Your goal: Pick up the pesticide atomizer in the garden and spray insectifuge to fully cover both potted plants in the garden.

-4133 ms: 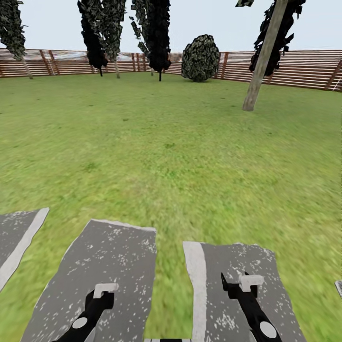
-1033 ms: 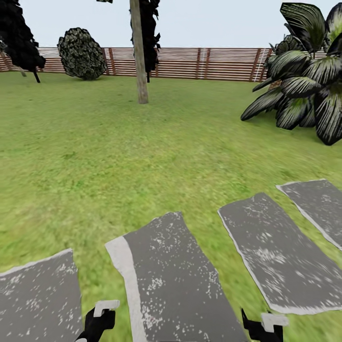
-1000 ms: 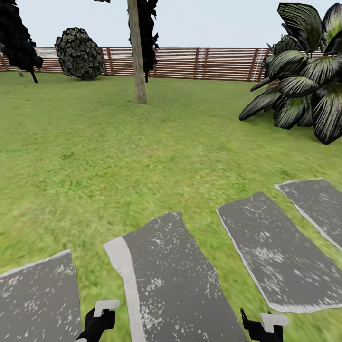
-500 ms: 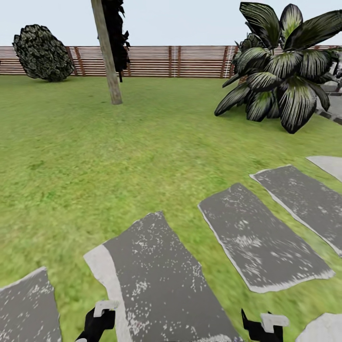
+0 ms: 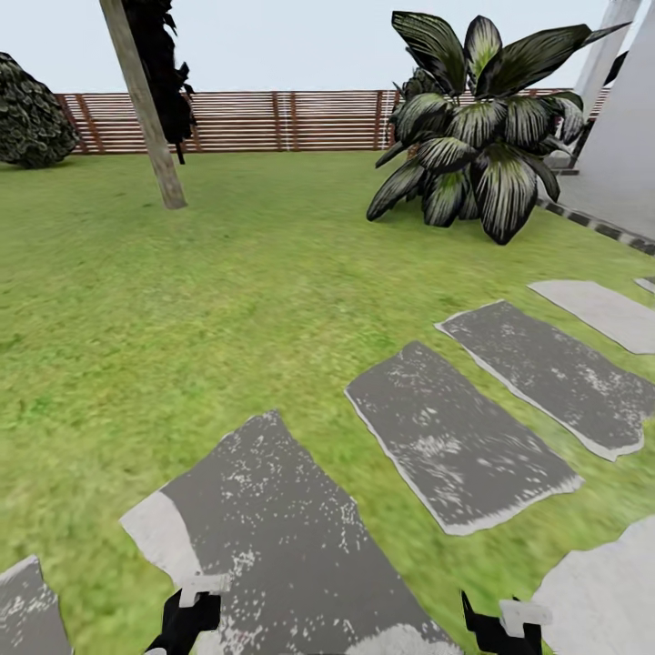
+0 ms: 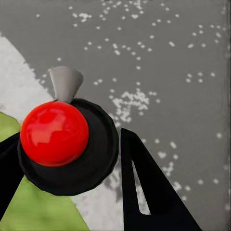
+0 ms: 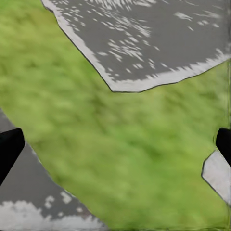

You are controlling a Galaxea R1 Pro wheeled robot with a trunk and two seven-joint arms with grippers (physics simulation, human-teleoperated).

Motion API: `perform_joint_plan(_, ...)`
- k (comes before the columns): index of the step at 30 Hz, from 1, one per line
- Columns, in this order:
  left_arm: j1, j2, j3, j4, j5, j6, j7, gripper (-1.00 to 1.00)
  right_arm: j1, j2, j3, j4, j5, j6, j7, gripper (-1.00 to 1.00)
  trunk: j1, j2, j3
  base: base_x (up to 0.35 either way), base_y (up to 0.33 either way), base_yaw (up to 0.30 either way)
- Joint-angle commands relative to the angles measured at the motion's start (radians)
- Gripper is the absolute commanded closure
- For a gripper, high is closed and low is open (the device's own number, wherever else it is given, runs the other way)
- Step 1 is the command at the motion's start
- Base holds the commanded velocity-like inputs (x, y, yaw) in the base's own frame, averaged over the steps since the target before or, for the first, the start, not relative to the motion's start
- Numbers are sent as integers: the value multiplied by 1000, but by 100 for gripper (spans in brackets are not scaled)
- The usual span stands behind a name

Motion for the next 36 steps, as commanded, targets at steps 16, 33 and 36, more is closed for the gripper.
perform_joint_plan(16, 1, 0, 1, 0, 2, -3, 1, 100, -1, 0, -2, 4, 1, -4, 0, -100, 0, 0, -1, 0, 0, -300)
perform_joint_plan(33, 1, 0, 1, -1, 2, 1, -1, 100, -1, 0, -2, 5, 1, -4, 0, -100, -12, 21, 15, 0, 0, -300)
perform_joint_plan(36, 1, 0, 1, -1, 2, 1, -1, 100, -1, 0, -2, 5, 1, -4, 0, -100, -19, 35, 23, 0, 0, -300)
